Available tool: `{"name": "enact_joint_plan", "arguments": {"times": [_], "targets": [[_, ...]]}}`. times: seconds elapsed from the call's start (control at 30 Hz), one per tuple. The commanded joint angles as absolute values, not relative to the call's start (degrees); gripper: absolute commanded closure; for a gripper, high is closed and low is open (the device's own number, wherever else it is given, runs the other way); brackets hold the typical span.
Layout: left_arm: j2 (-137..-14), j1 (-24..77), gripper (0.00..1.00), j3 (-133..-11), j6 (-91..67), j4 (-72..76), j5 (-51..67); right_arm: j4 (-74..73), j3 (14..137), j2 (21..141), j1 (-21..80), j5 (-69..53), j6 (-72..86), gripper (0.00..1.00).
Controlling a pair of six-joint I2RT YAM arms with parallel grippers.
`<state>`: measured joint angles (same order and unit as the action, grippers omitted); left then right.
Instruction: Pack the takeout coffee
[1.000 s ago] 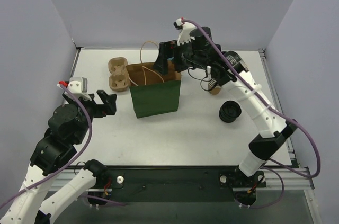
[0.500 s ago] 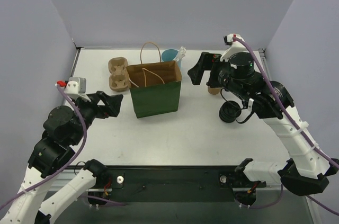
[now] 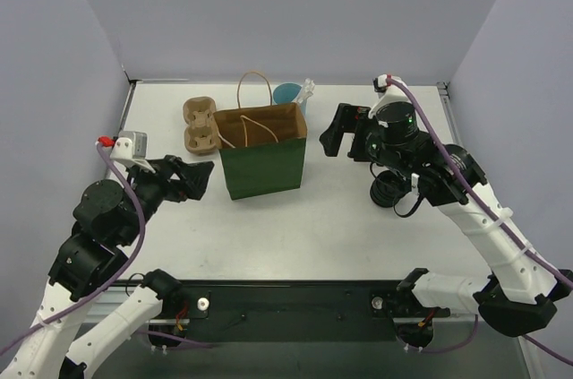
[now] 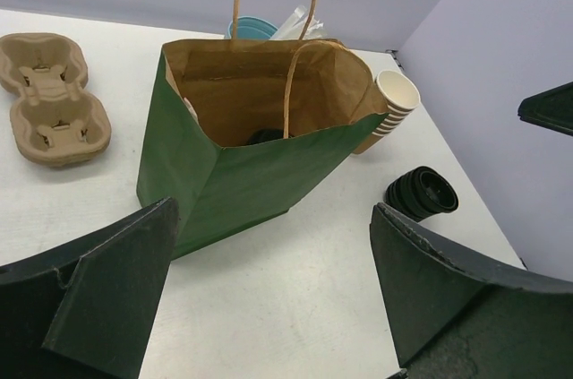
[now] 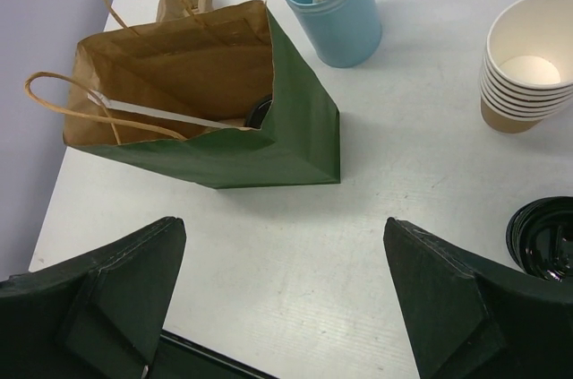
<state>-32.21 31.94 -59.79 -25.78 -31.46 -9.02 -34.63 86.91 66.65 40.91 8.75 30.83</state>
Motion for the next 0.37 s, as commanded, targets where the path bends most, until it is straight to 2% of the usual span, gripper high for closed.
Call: {"name": "enact_joint_plan", "arguments": {"times": [0.0,0.33], "targets": [[-33.5,32.1,0.03,-59.7,-27.0,-26.2,-7.3,-34.2,86.6,64.2,40.8,9.6,31.0,0.00],[-34.9,32.1,0.03,-59.9,-27.2,-24.8,-6.2,-33.9,86.1,63.6,40.8,9.7,31.4,0.00]]}}
